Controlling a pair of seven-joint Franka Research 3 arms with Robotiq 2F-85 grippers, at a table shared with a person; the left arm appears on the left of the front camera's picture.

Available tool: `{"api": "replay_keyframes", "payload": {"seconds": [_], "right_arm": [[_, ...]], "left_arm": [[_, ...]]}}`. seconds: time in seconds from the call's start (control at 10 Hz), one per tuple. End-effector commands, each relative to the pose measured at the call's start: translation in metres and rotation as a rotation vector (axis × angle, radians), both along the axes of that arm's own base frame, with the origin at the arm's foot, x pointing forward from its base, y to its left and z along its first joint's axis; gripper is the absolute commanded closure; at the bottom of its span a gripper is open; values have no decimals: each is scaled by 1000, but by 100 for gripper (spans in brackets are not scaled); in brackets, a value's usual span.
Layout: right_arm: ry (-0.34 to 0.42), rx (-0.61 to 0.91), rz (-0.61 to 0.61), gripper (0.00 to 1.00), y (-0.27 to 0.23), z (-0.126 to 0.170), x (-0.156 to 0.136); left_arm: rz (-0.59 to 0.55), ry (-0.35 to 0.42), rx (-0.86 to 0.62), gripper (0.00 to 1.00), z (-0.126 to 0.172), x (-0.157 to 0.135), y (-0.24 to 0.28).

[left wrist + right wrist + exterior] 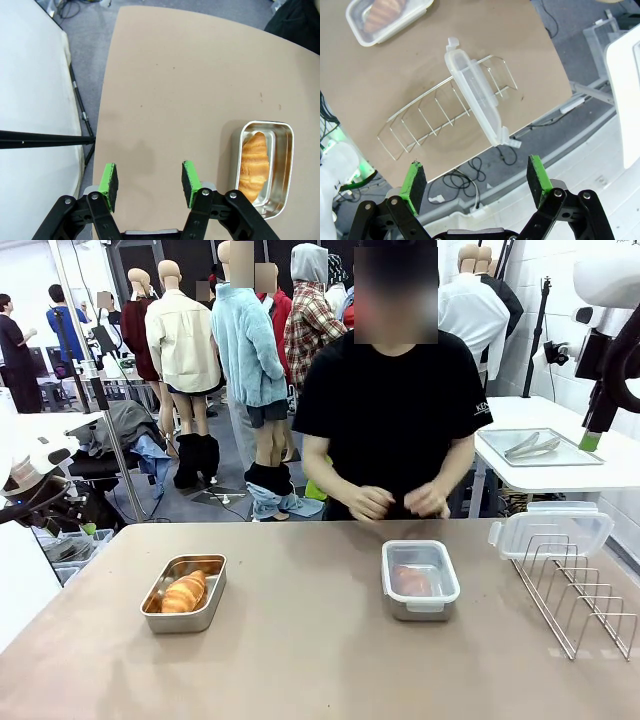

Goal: Place the bread in airtight containers.
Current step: Pick up one Airtight Container lid and hand it to the human.

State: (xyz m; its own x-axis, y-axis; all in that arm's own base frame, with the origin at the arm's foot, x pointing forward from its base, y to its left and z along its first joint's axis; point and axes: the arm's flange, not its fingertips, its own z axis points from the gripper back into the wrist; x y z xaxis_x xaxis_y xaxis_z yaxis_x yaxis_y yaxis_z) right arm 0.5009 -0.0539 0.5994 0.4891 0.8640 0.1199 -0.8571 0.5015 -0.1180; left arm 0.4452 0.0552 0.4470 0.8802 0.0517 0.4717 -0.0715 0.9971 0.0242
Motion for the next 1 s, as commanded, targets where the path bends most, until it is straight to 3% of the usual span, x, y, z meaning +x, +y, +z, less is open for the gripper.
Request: {"api": "replay_keyframes", "payload": {"seconds": [0.0, 0.9], "right_arm": [[6, 1, -10, 0, 2, -3, -1], [6, 1, -10, 0, 2, -3, -1]], "left_arm": [[16, -2, 8, 33, 1, 0, 0], [16, -2, 8, 33, 1, 0, 0]]}}
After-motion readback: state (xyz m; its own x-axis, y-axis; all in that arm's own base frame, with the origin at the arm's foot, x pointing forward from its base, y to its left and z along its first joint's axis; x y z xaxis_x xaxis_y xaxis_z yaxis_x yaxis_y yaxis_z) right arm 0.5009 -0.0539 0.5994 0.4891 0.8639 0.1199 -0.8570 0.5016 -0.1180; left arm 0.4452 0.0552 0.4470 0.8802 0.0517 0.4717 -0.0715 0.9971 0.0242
